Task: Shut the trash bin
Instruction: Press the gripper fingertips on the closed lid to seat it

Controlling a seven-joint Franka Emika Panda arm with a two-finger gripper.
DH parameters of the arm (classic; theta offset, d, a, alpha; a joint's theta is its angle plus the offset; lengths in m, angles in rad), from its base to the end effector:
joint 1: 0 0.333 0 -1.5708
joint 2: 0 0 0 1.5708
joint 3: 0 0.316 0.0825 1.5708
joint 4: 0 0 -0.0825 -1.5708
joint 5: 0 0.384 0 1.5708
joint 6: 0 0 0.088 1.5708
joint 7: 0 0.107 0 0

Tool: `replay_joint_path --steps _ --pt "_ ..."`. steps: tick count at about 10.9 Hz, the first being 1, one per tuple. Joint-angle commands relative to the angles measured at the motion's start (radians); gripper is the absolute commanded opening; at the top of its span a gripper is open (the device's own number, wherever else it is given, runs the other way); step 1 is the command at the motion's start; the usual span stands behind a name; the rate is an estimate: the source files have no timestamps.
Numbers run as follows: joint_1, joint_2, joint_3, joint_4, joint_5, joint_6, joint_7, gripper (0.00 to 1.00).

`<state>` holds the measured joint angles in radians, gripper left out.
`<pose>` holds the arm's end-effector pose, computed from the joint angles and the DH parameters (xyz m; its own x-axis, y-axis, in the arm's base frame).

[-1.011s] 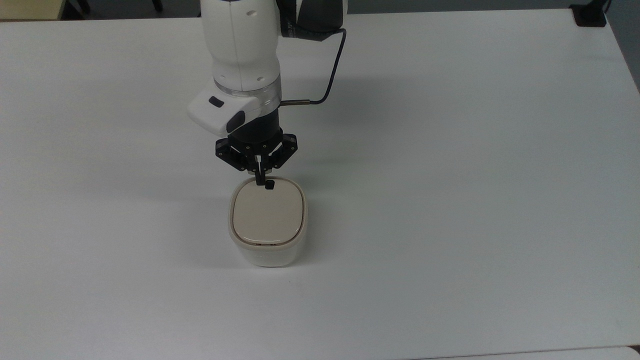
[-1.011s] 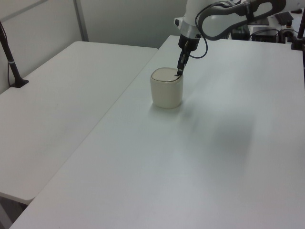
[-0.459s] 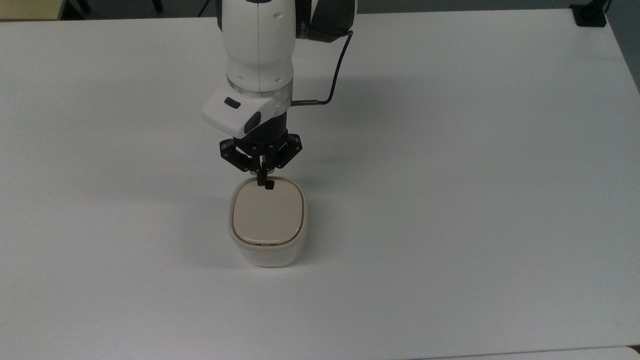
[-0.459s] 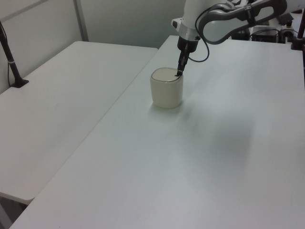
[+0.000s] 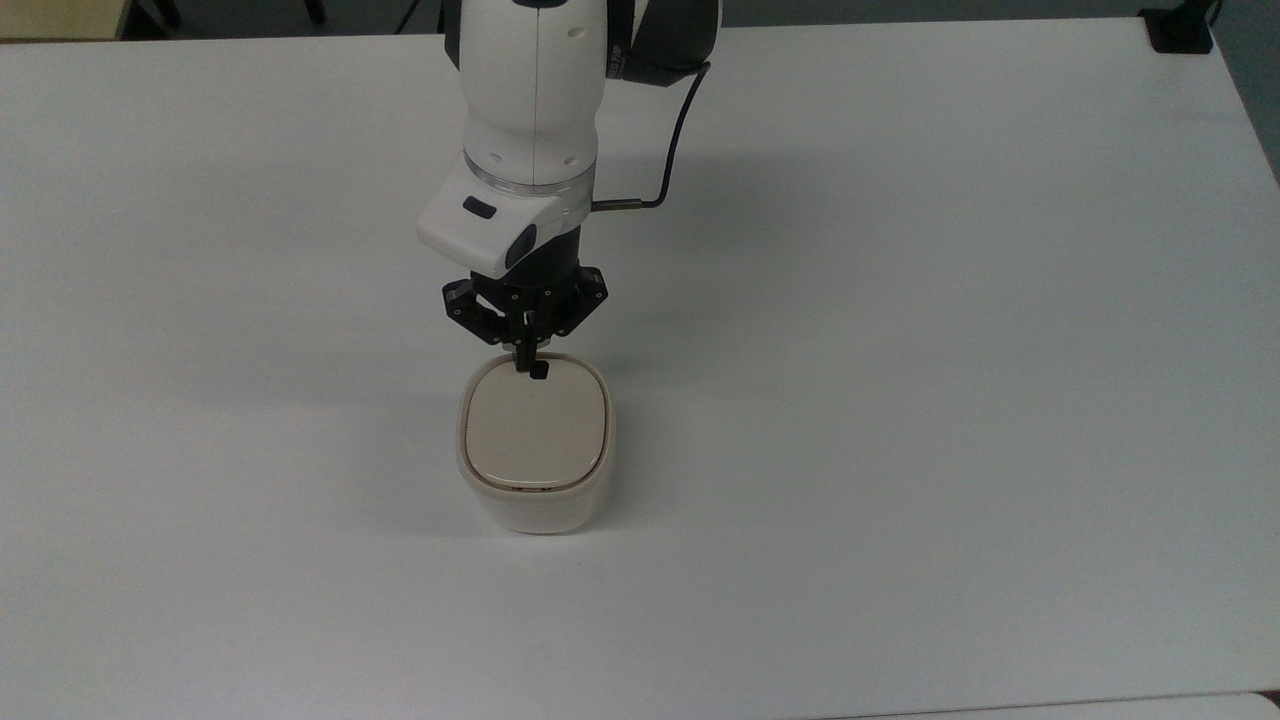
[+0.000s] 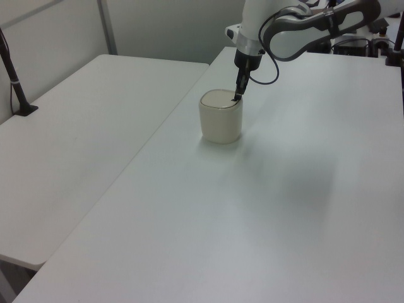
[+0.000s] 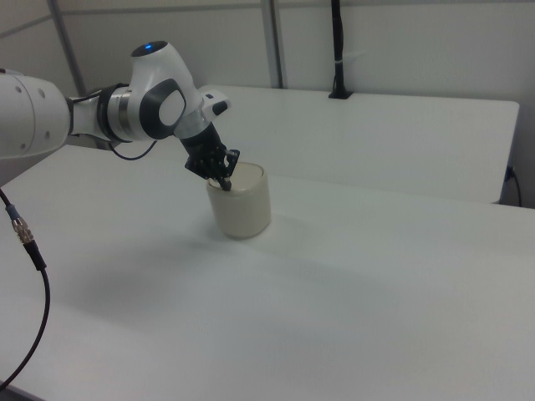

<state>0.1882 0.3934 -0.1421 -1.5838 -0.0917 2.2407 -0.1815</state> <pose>0.6939 0.0426 0.4394 0.9256 0.3015 0.2289 0.2635 -0.9473 0.1825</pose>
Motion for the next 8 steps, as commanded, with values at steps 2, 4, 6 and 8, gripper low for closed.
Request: replay_joint_path --steps 2,4,6,8 --pt "0.016 0.084 0.007 -0.025 -0.059 0.031 -0.024 0.03" --pt "0.017 0.088 0.009 -0.027 -0.066 0.031 -0.024 0.03" --pt "0.017 0.088 0.01 -0.03 -0.066 0.028 -0.024 0.03" --pt "0.017 0.09 0.019 -0.034 -0.062 0.02 -0.016 0.03"
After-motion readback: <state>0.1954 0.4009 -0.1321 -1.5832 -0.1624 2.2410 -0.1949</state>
